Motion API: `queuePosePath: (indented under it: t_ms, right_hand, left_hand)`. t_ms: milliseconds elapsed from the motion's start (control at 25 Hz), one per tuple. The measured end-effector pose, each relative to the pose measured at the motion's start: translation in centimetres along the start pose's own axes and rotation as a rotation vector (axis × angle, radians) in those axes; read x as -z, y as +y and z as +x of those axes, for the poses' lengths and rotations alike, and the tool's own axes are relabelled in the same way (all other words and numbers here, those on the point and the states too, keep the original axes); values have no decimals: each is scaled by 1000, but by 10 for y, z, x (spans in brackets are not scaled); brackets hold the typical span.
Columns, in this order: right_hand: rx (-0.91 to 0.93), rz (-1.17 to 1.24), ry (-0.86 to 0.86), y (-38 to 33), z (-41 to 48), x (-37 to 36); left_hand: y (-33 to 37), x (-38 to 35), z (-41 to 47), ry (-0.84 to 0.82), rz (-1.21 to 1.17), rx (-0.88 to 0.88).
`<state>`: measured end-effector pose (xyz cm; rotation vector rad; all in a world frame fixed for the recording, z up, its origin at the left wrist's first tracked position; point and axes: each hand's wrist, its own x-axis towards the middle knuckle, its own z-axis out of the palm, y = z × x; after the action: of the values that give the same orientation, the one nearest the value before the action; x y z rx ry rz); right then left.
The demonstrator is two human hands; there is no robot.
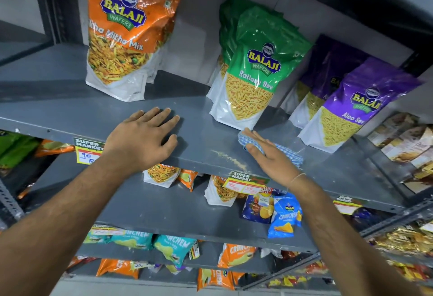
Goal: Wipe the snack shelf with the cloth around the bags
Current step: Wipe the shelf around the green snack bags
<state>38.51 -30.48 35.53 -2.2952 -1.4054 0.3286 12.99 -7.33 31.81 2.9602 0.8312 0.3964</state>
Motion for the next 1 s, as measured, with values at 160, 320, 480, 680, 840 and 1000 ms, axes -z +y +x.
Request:
queuePosePath:
  t_ms: [160,320,480,680,840,1000]
  right_hand:
    - [-43,-9,32,-8,-1,-2]
    - [-35,-43,34,-31,1,-11]
    - [18,-12,6,-71,6,-31]
    - [-46,143,48,-67,16,-38]
    - [-14,10,-22,-43,1,-19]
    - [73,-152,-65,-31,-10,-19]
  left_hand:
    - [2,1,0,-7,-6,11]
    - [2,2,1,-13,-14,4]
    - [2,3,1,-16,-5,2]
    - [1,4,1,-29,-15,-4]
    - [1,3,1,-22,-29,3]
    - [0,2,0,-19,-33,3]
